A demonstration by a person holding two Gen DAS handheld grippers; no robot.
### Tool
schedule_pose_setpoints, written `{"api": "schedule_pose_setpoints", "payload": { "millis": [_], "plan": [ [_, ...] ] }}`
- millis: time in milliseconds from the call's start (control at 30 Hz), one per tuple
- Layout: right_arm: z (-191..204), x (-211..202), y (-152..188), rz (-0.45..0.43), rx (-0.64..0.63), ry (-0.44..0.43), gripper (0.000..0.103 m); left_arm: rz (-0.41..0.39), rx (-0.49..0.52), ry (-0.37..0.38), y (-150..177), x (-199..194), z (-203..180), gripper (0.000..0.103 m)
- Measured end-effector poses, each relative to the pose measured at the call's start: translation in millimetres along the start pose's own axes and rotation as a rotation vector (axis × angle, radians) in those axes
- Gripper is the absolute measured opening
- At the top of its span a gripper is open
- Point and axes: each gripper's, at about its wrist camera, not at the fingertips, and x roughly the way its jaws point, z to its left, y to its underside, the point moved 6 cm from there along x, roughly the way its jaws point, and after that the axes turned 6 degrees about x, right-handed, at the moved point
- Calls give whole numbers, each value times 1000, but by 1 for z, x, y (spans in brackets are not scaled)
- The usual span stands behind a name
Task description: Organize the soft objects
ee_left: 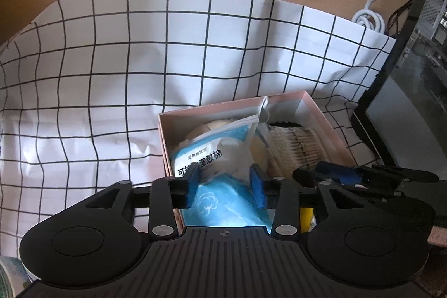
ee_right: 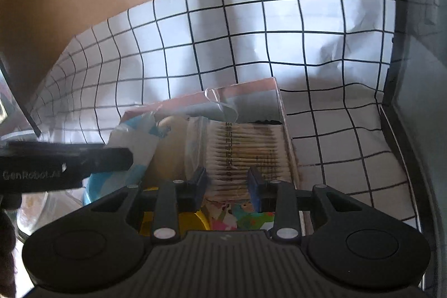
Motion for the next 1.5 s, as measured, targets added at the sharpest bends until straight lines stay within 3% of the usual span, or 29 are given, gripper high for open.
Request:
{"api": "schedule_pose_setpoints", "payload": {
  "millis": [133, 167, 233, 433, 533, 633, 833, 967, 1100, 1200, 1267, 1500],
  "plan": [
    [1, -18, 1, 9, 18, -31, 34, 0, -26, 34, -3, -2, 2, 56],
    [2, -28, 0, -4, 24, -36, 37, -8, -44, 55, -3, -6, 4, 55],
    [4, -51, -3, -54, 32, -39, 55, -41, -92, 105, -2, -20, 9, 54],
    [18, -101, 4, -146, 4, 17, 66, -182, -71, 116, 7, -78, 7, 54],
    [28, -117, 25, -151, -26, 40, 68, -273, -50, 123, 36, -110, 2, 54],
    [39, -128, 57, -149, -85, 47, 74, -307, -48, 107, 81, -127, 7, 54],
    [43, -116, 119, -48, -222, -2, 77, -259, -64, -69, 180, -124, 9, 54],
    [37, -94, 147, 46, -325, -43, 77, -208, -195, -194, 217, -108, 11, 54],
    [27, -78, 161, 90, -366, -64, 79, -174, -210, -251, 228, -90, -3, 54],
    [21, -74, 159, 57, -391, -69, 90, -198, -234, -279, 233, -85, -14, 58],
    [15, -69, 157, 48, -399, -27, 102, -215, -237, -295, 232, -81, -21, 61],
    [7, -64, 146, 28, -379, -24, 103, -237, -249, -396, 235, -77, -37, 65]
  ]
}}
